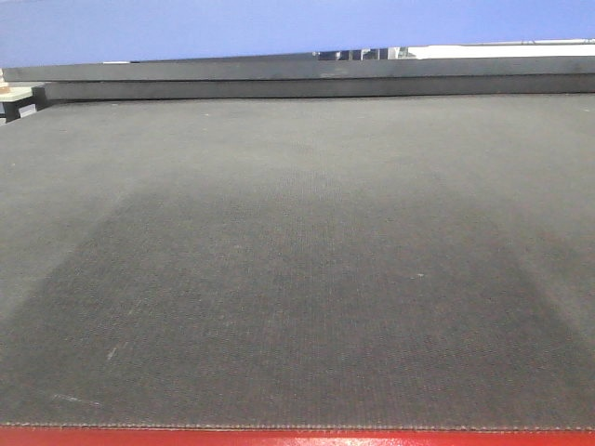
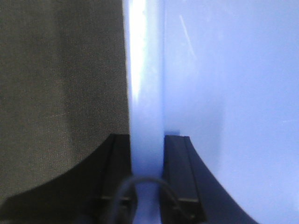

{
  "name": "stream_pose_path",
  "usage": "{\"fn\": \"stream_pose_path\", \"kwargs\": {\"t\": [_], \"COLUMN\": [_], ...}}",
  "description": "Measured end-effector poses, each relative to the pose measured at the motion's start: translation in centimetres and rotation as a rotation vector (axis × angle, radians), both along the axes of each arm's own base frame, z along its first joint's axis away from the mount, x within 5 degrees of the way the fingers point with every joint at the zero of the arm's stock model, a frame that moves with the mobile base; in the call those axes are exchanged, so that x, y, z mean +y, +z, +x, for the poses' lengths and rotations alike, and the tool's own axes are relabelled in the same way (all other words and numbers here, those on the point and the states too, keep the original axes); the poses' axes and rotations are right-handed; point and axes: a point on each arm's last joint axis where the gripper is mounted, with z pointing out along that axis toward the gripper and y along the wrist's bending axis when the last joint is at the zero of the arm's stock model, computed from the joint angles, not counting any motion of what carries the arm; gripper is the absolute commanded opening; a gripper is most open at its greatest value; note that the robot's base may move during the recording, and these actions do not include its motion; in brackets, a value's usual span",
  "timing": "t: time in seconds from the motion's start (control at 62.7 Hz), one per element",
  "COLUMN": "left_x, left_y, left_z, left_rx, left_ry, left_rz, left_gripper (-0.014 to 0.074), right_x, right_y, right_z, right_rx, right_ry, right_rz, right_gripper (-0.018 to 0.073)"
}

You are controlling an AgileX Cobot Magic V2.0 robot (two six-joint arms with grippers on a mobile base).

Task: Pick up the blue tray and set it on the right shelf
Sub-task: 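Lift the blue tray off the table with both grippers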

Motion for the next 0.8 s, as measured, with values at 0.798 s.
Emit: {"fn": "stream_pose_path", "kwargs": {"t": [0.798], "left_x": [0.0], "left_y": [0.0], "left_z": [0.0], "left_rx": [0.0], "left_ry": [0.0], "left_rz": [0.0], "left_gripper": [-0.0048], "right_x": [0.0], "right_y": [0.0], "right_z": [0.0], "right_rx": [0.0], "right_ry": [0.0], "right_rz": [-0.001], "right_gripper": [0.0056]}}
